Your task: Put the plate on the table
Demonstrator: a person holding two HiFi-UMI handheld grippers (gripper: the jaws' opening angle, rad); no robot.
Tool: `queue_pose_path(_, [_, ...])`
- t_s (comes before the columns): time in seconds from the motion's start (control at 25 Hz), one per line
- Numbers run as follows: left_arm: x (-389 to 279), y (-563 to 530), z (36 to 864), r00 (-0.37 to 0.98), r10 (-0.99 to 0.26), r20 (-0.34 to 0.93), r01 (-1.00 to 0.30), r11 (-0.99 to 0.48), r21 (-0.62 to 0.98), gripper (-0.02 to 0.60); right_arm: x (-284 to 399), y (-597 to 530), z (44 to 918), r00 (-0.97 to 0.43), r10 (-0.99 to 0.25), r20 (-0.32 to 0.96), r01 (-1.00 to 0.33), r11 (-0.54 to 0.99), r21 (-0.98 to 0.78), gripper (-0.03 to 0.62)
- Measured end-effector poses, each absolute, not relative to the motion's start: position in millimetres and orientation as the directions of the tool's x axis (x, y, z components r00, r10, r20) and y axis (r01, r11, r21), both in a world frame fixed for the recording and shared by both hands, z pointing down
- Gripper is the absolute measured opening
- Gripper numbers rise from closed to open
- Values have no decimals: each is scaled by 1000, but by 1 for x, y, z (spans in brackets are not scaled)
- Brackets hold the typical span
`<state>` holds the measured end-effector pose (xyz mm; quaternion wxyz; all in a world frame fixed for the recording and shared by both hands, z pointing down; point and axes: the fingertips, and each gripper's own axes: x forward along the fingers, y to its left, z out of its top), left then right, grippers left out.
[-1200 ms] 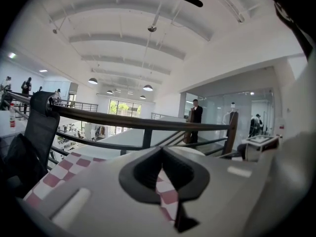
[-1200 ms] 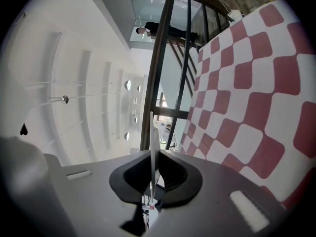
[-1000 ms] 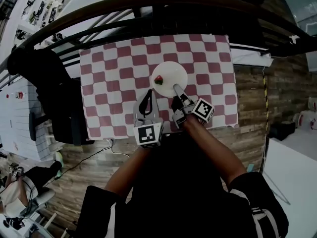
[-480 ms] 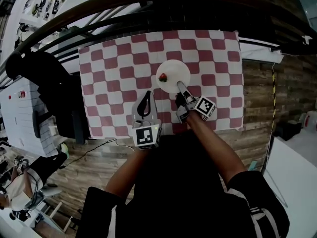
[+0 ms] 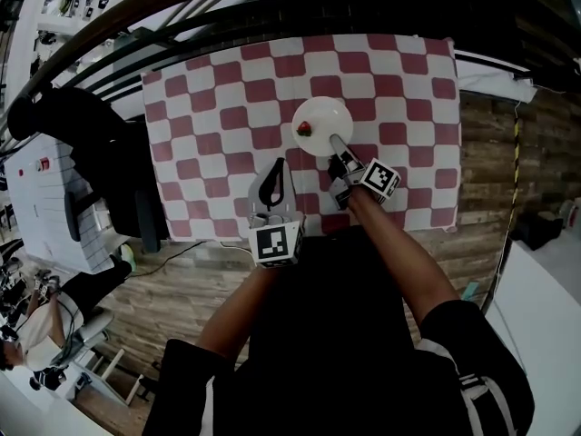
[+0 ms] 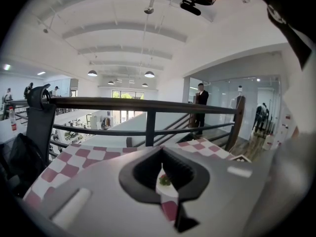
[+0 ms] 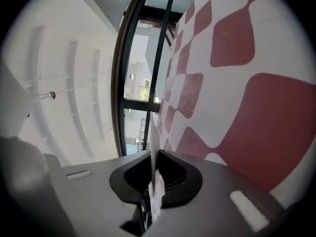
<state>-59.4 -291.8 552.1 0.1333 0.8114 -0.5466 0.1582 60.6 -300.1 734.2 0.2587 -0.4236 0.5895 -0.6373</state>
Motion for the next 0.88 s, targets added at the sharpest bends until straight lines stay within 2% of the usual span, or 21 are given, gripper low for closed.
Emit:
queue_pose_path(0.52, [-61, -298, 561, 321, -833, 450, -933, -359, 2, 9, 60, -298, 765, -509, -811, 290, -169, -236, -957, 15])
queue_pose_path(0.76, [-55, -292, 574, 348, -817, 459, -924, -383, 20, 9, 59, -298, 775, -515, -768, 382, -205, -322, -924, 17])
queue_pose_path(0.88, [-55, -291, 575, 355, -812, 464, -920, -392, 16, 9, 57, -299, 775, -516, -741, 430, -251, -350, -903, 41])
